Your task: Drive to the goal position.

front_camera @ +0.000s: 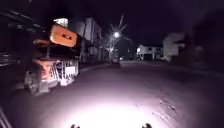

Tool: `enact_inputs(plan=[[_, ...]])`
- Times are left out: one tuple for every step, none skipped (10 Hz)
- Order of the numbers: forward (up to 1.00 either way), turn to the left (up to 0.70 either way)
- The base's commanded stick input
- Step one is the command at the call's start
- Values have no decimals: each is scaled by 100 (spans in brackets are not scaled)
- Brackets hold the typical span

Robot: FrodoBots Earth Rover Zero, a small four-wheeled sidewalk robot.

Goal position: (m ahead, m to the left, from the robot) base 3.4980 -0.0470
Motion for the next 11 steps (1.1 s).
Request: enact_inputs(plan=[[85,-34],[85,-34],[85,-34],[85,-34],[85,-34],[85,-34],[85,-34],[85,-34],[85,-21],[85,-7],[85,0]])
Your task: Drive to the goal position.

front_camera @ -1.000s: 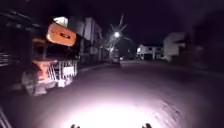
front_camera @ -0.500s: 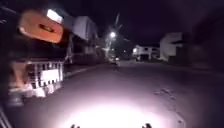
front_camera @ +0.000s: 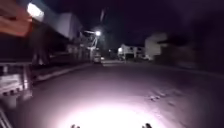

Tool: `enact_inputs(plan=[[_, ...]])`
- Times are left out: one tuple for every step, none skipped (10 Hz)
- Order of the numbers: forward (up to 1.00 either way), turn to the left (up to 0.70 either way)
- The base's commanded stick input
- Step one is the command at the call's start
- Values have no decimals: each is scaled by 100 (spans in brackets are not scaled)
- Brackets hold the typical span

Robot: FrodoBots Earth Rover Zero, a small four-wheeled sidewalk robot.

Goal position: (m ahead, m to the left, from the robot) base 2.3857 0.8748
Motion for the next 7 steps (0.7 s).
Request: enact_inputs(plan=[[85,0],[85,0],[85,0],[85,0],[85,0],[85,0],[85,0]])
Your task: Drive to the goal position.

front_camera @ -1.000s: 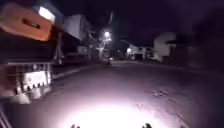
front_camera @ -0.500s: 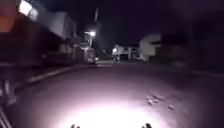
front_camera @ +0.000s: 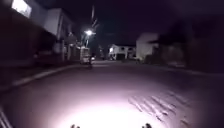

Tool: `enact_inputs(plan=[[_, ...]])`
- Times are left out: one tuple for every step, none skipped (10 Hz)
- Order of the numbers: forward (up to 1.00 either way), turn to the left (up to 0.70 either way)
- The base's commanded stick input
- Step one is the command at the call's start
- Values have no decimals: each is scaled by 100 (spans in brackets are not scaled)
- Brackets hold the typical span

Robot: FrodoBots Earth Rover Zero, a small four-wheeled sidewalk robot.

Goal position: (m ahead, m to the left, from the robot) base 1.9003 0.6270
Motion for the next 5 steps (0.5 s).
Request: enact_inputs(plan=[[85,0],[85,0],[85,0],[85,0],[85,0]])
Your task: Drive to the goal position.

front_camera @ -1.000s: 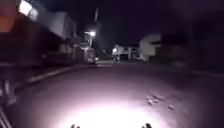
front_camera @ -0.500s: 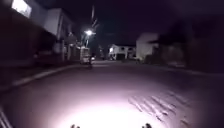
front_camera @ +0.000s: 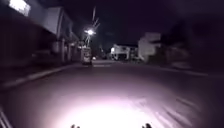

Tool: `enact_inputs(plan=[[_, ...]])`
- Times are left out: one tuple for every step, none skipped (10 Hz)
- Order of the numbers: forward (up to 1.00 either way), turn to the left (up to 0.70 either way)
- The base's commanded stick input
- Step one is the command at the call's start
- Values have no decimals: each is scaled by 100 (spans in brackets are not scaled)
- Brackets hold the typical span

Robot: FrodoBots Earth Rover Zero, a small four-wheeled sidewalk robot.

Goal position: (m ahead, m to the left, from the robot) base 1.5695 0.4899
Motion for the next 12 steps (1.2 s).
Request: enact_inputs(plan=[[85,0],[85,0],[85,0],[85,0],[85,0],[85,0],[85,0],[85,0],[85,0],[85,0],[85,0],[85,0]])
